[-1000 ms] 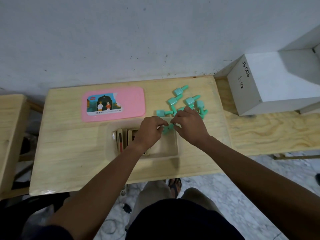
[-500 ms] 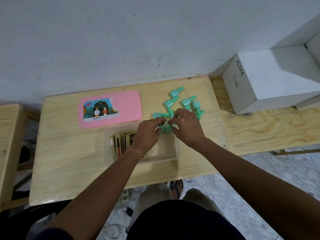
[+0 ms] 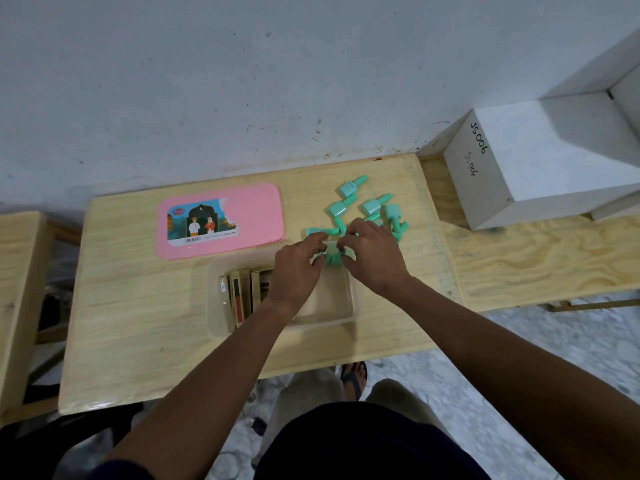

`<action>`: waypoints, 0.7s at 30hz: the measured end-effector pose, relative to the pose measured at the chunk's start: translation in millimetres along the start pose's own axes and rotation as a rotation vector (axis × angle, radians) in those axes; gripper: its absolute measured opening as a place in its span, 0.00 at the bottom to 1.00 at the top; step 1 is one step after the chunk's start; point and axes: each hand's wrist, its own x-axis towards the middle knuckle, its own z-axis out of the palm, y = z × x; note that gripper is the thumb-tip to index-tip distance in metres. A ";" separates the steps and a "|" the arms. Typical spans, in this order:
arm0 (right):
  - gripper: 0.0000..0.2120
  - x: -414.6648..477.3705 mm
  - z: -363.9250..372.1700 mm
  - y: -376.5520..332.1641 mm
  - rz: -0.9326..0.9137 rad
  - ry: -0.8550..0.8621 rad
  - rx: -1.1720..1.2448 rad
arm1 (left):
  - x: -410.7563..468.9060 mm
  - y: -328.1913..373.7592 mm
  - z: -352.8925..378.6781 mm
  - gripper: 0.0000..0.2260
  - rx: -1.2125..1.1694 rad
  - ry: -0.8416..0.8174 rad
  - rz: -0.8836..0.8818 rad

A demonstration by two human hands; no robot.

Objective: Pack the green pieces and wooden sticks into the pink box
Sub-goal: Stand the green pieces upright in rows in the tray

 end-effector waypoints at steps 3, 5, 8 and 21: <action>0.09 -0.3 1.9 0.4 -0.010 0.009 0.006 | 0.8 1.8 -1.2 0.18 -0.003 0.003 0.000; 0.09 -0.9 3.1 0.3 -0.007 0.015 0.010 | 1.6 2.6 -2.5 0.17 -0.008 -0.002 -0.005; 0.09 -0.7 3.7 0.2 0.000 0.024 0.005 | 1.2 3.7 -3.1 0.17 -0.003 0.003 -0.010; 0.12 14.7 -13.8 17.8 0.131 0.132 0.276 | 17.6 10.9 -19.1 0.14 0.186 0.114 0.105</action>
